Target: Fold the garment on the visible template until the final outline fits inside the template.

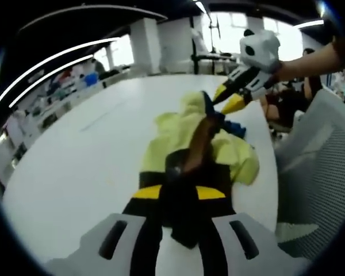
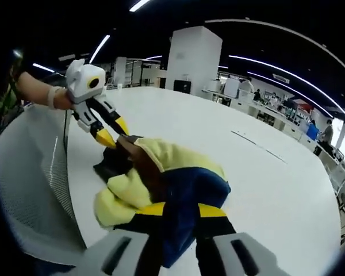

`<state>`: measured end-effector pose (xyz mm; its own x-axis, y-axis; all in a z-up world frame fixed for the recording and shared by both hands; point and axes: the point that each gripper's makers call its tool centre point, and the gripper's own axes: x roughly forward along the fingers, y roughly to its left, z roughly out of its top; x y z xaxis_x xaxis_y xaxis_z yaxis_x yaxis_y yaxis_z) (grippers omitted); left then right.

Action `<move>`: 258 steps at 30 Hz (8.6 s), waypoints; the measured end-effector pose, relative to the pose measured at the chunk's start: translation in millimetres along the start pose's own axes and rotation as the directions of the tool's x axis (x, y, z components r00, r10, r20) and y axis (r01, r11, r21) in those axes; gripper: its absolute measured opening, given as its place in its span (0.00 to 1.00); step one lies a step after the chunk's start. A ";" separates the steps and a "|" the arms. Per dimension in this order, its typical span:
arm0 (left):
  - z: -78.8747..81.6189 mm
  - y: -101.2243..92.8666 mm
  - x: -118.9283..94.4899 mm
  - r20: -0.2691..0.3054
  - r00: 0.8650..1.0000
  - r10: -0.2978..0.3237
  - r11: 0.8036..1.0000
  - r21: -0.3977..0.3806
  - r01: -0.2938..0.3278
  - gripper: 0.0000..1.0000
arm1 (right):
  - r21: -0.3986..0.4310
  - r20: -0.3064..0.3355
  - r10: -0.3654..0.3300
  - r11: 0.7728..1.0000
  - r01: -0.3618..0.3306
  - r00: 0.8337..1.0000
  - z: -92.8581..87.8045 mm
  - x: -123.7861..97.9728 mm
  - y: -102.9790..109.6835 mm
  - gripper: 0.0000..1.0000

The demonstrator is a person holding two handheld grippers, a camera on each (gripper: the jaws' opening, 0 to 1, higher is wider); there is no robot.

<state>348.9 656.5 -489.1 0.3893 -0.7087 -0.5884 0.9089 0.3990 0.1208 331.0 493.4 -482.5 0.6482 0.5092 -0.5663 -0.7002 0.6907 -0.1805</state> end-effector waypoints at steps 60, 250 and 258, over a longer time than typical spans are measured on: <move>17.1 32.0 -13.6 0.040 0.996 0.076 0.989 -0.127 -0.070 0.00 | -0.227 0.026 -0.254 0.941 0.253 0.967 36.3 -22.2 -41.2 0.00; 73.3 159.4 -11.0 0.201 0.976 0.085 0.941 -0.337 -0.013 0.77 | 0.432 0.035 -0.052 0.901 0.032 0.998 45.1 23.0 -147.6 0.95; 73.2 144.5 -18.9 0.229 0.970 0.082 0.937 -0.348 0.003 0.74 | 0.448 0.021 -0.059 0.893 0.043 0.998 32.1 7.0 -131.8 0.94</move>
<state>483.9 684.9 -402.0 0.4860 -0.7881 -0.3777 0.8013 0.5743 -0.1674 437.4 422.4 -436.8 0.6944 0.4782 -0.5377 -0.4635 0.8688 0.1742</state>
